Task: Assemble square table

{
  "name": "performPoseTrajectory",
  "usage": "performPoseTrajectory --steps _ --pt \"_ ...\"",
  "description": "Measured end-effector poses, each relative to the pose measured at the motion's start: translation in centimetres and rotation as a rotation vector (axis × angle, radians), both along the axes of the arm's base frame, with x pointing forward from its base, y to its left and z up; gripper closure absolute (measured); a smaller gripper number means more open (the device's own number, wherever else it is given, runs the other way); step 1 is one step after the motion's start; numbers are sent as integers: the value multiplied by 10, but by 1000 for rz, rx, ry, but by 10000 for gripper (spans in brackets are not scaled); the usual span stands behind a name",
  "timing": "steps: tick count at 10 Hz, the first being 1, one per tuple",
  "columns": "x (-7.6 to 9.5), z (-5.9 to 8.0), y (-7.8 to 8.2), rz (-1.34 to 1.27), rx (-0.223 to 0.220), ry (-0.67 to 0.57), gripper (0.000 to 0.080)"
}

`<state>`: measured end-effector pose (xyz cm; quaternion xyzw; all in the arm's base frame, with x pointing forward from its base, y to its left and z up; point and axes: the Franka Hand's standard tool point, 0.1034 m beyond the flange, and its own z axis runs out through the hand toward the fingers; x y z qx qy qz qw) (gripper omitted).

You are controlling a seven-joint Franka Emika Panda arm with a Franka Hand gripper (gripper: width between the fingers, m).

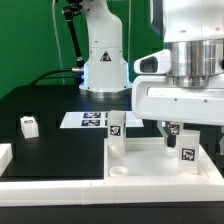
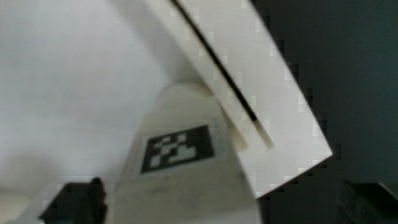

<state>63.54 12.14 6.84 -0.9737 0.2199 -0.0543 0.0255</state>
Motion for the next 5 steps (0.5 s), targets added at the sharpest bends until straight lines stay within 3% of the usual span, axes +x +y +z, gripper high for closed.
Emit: performPoseTrajectory --steps 2,3,5 --pt "6 -4 -6 177 -27 -1 151" --pt "6 -4 -6 123 -21 0 151" --pt "6 -5 -6 83 -17 2 374"
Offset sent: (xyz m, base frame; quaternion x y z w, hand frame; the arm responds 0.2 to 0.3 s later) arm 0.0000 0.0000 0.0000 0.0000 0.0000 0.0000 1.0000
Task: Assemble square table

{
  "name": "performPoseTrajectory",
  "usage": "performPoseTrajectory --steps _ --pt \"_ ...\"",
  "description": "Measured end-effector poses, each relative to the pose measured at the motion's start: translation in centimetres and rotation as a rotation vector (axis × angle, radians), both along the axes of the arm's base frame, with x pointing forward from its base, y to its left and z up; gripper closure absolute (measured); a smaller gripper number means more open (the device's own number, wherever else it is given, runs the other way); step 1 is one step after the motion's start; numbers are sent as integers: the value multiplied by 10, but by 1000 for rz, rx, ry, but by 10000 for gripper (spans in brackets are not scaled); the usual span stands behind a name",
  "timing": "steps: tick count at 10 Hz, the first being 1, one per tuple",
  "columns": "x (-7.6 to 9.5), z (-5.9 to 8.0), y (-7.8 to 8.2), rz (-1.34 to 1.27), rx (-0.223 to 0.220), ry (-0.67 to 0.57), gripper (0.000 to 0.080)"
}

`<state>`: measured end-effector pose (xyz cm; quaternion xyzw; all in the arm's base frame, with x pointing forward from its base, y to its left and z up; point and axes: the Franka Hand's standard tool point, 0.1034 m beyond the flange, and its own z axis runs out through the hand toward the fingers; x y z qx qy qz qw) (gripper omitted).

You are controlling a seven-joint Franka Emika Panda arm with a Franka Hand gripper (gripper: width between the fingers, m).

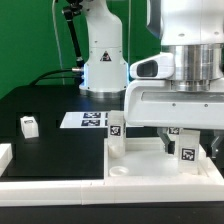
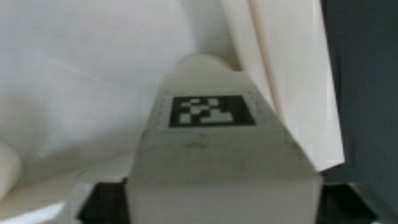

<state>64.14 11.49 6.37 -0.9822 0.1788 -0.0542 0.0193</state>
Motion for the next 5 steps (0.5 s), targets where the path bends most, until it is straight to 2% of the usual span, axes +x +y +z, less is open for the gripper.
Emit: performPoseTrajectory --steps 1,2,5 --pt "0 0 0 -96 12 2 374" --pt "0 -1 -1 -176 20 5 510" --pt "-1 -1 -5 -402 40 10 510"
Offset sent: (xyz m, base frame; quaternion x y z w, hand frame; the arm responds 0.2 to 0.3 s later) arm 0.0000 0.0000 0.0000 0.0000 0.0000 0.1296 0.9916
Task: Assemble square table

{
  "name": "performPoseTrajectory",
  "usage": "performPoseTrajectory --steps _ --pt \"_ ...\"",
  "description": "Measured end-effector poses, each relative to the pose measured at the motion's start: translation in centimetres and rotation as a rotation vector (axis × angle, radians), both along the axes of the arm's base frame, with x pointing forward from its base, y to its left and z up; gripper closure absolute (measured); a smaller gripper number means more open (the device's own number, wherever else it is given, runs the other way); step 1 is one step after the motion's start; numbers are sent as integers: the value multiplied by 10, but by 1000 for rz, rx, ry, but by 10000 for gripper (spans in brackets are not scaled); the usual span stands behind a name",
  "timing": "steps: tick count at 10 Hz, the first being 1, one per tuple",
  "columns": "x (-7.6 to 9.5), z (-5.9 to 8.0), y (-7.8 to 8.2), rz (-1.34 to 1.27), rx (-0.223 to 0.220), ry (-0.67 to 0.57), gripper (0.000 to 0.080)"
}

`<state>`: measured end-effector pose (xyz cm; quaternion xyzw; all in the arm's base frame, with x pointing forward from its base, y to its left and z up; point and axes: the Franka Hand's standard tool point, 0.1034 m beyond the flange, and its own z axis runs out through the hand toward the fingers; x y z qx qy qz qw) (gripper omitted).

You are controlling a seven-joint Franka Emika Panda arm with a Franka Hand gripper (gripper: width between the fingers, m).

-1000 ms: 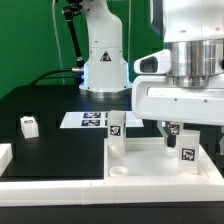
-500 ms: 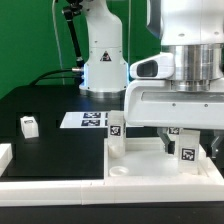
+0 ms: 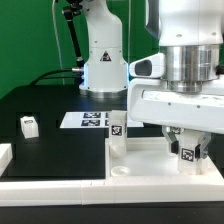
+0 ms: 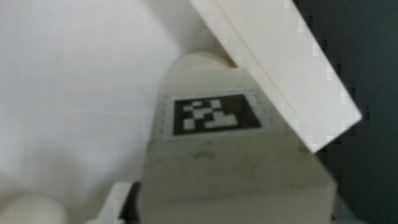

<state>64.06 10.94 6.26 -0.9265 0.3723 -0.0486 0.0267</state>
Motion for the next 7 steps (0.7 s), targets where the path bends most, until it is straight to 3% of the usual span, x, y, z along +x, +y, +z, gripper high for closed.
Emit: performPoseTrajectory --steps 2,5,7 --pt "-3 0 -3 -240 23 27 510" --pt "-10 -2 -6 -819 170 108 509" --pt "-13 -2 -8 -973 210 122 509"
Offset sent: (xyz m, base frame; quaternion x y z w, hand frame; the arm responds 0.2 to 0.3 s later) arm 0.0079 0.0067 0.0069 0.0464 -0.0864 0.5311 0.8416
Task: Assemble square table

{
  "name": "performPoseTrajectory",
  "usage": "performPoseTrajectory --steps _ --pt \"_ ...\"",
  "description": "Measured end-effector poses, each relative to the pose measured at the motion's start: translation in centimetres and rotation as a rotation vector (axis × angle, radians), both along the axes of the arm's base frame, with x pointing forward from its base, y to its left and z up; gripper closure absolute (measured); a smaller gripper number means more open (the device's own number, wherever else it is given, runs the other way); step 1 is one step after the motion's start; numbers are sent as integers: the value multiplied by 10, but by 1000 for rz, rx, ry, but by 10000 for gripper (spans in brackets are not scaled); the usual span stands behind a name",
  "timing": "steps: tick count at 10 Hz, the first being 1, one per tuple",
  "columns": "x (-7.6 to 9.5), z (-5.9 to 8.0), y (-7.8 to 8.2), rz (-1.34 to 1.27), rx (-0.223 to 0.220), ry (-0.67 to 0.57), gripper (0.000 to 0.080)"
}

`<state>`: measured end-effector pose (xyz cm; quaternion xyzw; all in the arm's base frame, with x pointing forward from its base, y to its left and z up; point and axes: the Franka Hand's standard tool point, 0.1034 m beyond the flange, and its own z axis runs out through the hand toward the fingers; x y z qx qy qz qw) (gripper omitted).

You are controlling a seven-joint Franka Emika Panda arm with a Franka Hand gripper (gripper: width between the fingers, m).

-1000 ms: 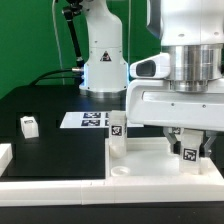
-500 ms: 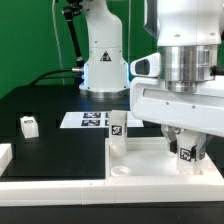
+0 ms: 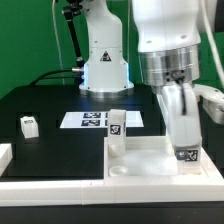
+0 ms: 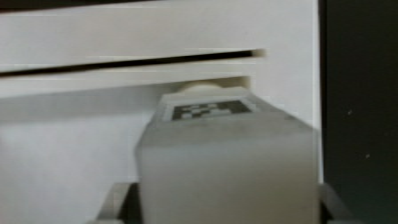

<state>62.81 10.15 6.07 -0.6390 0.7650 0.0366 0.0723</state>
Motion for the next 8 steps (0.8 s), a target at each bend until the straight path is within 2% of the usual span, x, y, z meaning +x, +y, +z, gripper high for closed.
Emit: performPoseTrajectory --steps 5,7,8 --pt "-2 1 2 -249 10 30 508" --pt "-3 1 1 -253 9 31 505" --pt "-3 0 1 -253 9 32 366"
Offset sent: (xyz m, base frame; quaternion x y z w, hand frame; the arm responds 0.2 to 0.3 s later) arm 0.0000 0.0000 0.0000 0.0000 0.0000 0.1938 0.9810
